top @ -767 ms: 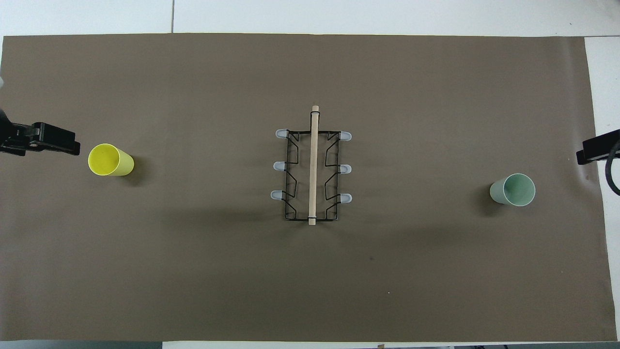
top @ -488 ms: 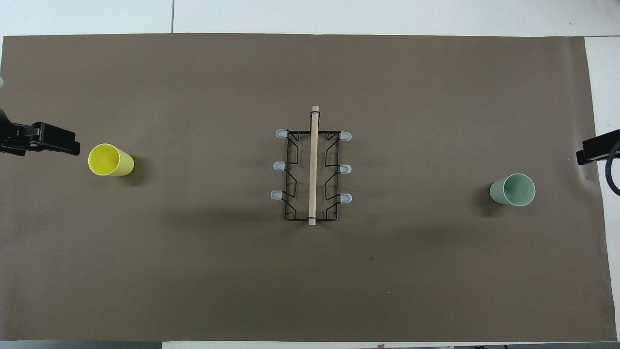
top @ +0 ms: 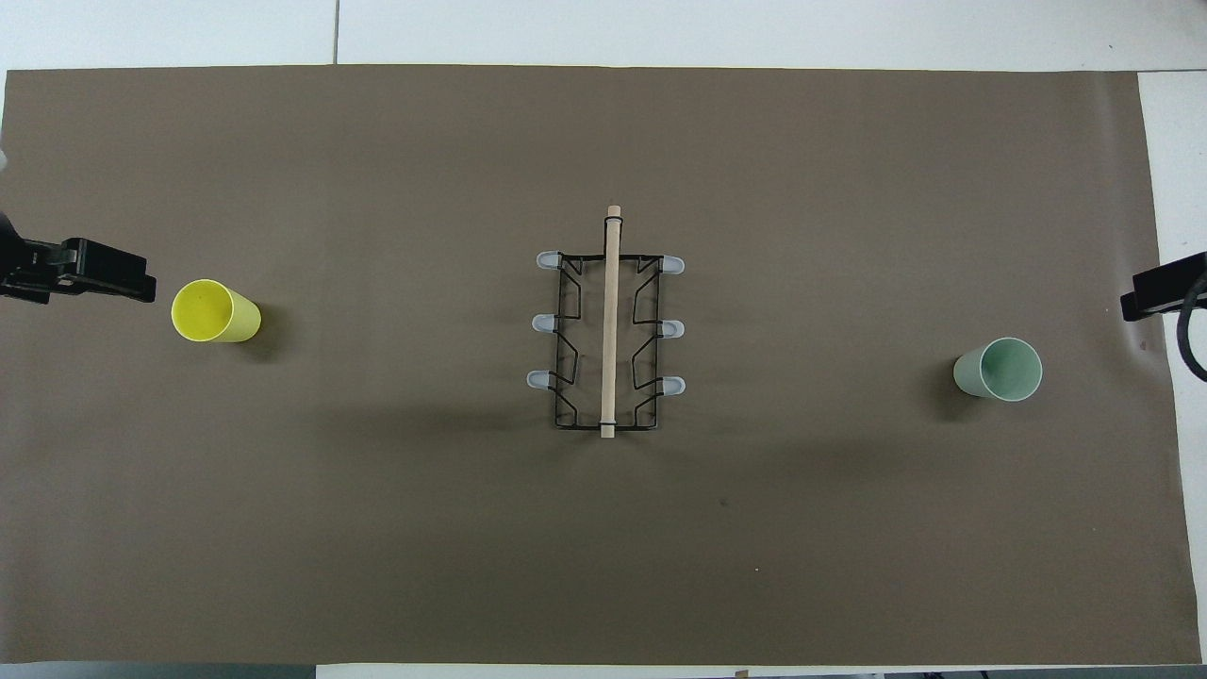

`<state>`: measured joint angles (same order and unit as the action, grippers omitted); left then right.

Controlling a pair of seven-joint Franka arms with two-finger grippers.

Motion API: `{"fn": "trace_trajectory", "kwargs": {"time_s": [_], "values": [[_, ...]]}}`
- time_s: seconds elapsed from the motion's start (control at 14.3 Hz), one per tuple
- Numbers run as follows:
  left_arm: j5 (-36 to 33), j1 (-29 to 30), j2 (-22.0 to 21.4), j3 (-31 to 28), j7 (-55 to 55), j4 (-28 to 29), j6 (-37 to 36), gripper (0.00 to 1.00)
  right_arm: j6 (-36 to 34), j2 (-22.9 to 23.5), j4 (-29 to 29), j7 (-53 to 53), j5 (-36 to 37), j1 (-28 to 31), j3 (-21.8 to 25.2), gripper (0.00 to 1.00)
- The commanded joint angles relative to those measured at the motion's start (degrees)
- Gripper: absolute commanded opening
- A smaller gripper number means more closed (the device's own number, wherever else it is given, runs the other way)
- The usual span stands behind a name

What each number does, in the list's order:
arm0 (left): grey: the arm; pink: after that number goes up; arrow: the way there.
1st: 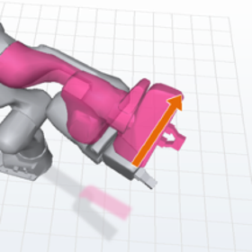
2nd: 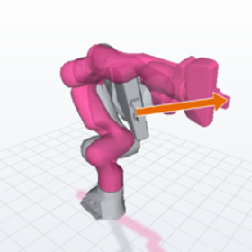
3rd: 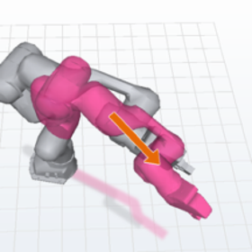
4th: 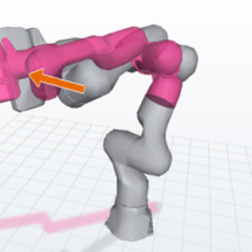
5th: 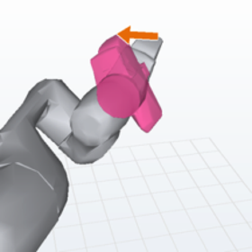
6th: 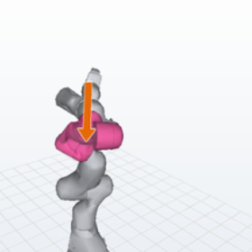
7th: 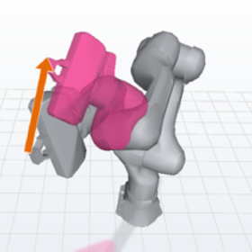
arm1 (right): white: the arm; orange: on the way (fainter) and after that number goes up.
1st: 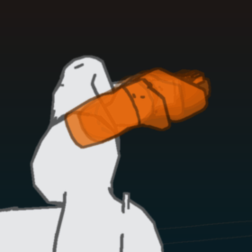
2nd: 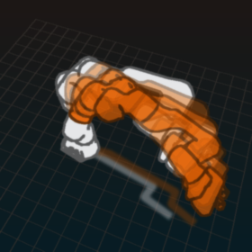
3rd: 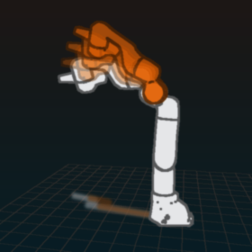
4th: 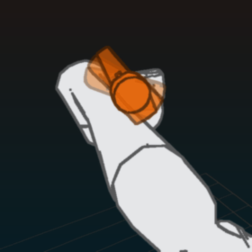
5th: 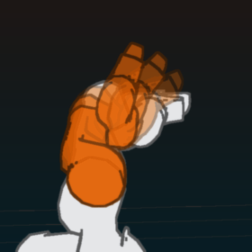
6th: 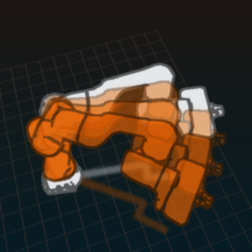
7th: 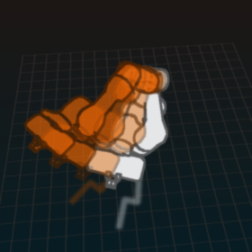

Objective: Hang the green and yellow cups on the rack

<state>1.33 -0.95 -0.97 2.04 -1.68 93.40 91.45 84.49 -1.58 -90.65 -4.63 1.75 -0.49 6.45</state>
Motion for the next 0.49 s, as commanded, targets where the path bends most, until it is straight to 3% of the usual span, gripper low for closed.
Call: {"fn": "trace_trajectory", "kwargs": {"time_s": [0.0,0.42], "values": [[-0.7,0.2,-1.3,0.0,-0.5,1.5,0.6,1.0,0.2,-1.1,-1.3,-0.6,-0.7,0.3,-0.3,1.0],[-0.7,0.1,-1.5,0.1,-0.9,1.7,-1.4,1.0,0.2,-1.2,-1.5,-1.4,-1.2,0.0,-0.6,1.0]]}}
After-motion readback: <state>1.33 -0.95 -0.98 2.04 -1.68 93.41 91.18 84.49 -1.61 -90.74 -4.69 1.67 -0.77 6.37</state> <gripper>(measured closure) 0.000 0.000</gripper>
